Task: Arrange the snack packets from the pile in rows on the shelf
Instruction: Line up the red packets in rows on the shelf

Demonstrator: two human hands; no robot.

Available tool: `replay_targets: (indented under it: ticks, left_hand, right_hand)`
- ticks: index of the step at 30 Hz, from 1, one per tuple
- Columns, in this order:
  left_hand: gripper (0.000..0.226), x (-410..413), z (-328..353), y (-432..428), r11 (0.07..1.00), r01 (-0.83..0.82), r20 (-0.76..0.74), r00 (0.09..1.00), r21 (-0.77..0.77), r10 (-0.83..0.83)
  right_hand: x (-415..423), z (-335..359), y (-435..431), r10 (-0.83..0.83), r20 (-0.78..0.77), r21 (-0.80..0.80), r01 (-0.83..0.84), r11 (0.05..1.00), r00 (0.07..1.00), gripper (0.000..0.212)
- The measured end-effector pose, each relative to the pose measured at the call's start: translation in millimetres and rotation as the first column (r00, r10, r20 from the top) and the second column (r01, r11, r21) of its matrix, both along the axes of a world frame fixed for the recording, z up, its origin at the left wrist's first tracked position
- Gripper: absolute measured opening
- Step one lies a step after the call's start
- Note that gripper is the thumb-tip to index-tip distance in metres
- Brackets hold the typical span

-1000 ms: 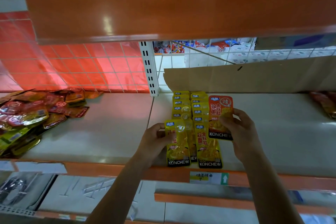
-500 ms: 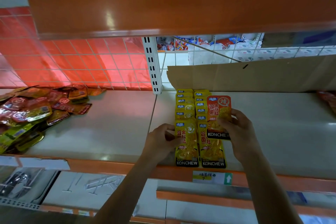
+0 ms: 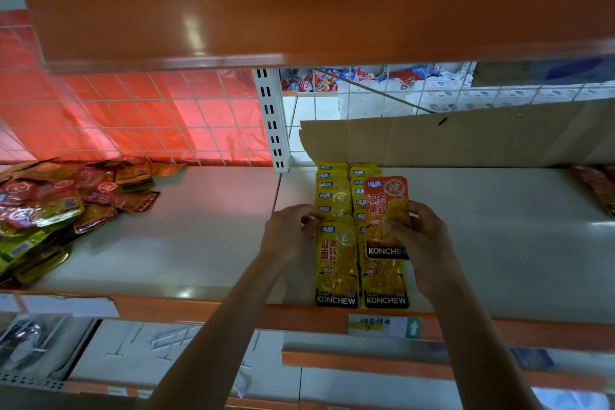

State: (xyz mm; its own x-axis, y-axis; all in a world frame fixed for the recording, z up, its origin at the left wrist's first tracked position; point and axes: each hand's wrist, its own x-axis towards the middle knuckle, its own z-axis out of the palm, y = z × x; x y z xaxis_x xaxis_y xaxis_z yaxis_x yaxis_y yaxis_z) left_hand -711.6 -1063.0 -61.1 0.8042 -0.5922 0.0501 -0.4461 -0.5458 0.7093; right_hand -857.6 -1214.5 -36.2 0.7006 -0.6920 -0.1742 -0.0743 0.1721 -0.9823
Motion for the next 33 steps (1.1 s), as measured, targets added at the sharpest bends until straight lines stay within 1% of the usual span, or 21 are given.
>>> replay_targets:
  ticks: [8,12,16,19,22,23,26,31,33]
  left_hand:
    - [0.003,11.7,4.5,-7.1,0.999,-0.010,-0.090,0.996,0.046,0.014]
    - [0.006,16.2,7.4,-12.1,0.998,-0.049,-0.075,0.996,0.036,0.052]
    - [0.004,15.9,5.4,-12.8,0.998,-0.059,-0.106,0.993,-0.004,0.059]
    - [0.010,11.0,2.9,-10.4,0.997,-0.071,-0.051,0.996,-0.035,0.070]
    - [0.014,4.2,1.0,-8.2,0.998,-0.030,0.061,0.998,-0.056,0.033]
    - [0.017,2.4,0.2,-7.2,0.999,-0.006,0.074,0.997,-0.052,0.010]
    - [0.030,-1.1,-1.9,-5.0,0.998,0.040,0.042,0.998,-0.039,-0.038]
    - [0.030,0.3,-0.6,-1.5,0.998,0.065,0.023,0.998,-0.016,-0.064]
    - [0.035,0.7,-0.1,-1.0,0.998,0.060,0.024,0.998,-0.016,-0.059]
  right_hand:
    - [-0.8,-2.6,-4.2,-0.010,-0.012,-0.011,0.010,1.000,1.000,0.030]
    - [0.5,-1.8,-4.0,-0.008,0.000,-0.005,0.008,1.000,1.000,0.029]
    - [1.3,-2.6,-3.7,0.002,-0.007,-0.007,-0.002,1.000,1.000,0.031]
    - [1.5,-0.7,-3.2,0.010,-0.004,-0.009,-0.010,1.000,1.000,0.029]
    - [2.0,-0.1,-3.1,0.009,-0.001,-0.008,-0.009,1.000,1.000,0.026]
    - [2.5,0.5,-2.6,0.008,0.000,-0.007,-0.008,1.000,1.000,0.026]
    - [3.4,1.1,-1.9,0.013,-0.001,-0.010,-0.013,1.000,1.000,0.025]
    - [4.7,0.3,0.2,0.025,-0.007,-0.019,-0.025,1.000,1.000,0.026]
    - [4.8,0.0,0.8,0.026,-0.007,-0.019,-0.026,0.999,1.000,0.026]
